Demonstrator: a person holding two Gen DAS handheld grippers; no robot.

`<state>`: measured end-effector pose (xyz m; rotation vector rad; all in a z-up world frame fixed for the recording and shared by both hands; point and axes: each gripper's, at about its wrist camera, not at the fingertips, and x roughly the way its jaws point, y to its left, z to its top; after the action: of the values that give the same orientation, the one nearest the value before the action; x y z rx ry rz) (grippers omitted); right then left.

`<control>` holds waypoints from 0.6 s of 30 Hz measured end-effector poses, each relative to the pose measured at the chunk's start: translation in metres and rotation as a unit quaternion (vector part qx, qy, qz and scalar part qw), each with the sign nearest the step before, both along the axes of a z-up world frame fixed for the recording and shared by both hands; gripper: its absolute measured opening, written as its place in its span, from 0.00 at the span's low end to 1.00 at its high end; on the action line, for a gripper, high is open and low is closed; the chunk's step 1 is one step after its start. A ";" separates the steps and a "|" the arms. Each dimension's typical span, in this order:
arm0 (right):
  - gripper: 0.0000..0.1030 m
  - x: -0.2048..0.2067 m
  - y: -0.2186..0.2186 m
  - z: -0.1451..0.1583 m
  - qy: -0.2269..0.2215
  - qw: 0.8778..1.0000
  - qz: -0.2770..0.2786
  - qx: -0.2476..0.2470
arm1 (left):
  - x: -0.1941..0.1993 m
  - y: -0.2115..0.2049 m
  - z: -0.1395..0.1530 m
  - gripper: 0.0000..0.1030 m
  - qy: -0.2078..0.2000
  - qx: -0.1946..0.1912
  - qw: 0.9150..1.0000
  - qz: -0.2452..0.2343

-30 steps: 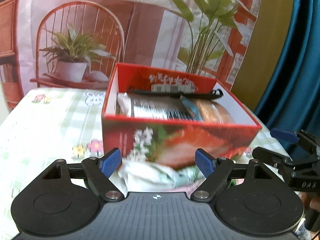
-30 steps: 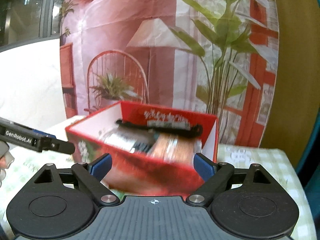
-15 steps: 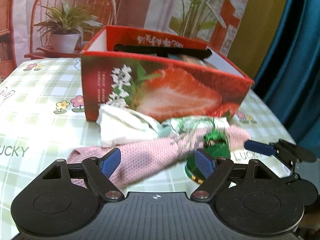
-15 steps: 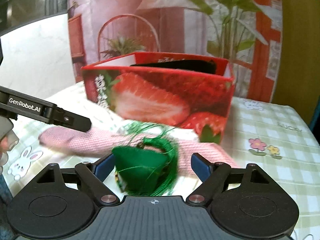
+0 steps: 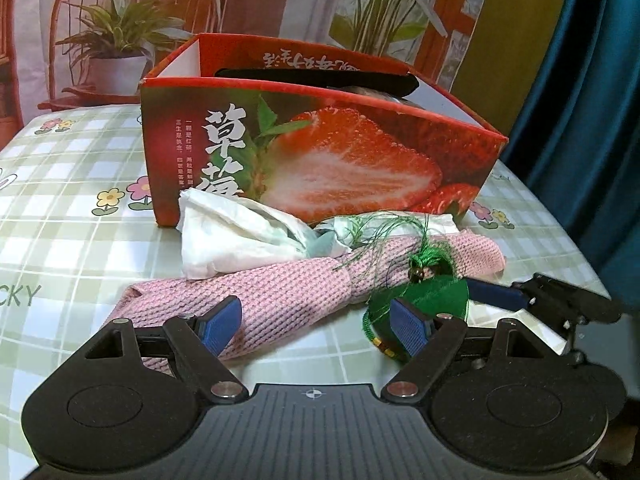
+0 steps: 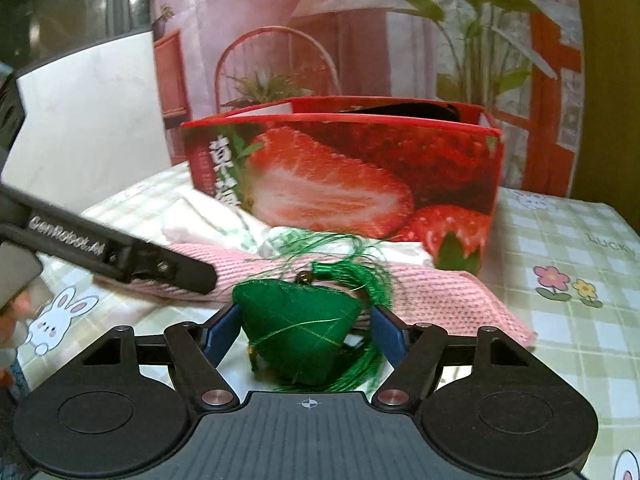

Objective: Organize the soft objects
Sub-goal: 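Move both grippers down to the green tasseled sachet, then close both grippers on the green sachet and lift it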

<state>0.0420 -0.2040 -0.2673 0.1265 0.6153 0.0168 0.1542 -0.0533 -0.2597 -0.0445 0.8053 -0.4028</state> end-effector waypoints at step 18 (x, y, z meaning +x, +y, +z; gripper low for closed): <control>0.59 0.000 0.003 -0.001 0.026 1.000 -0.002 -0.008 | 0.024 -0.042 -0.015 0.60 0.072 -0.069 0.992 -0.081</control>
<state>0.0419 -0.2012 -0.2682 0.1132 0.6664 0.0038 0.1778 -0.0951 -0.2745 -0.1381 0.9251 -0.6132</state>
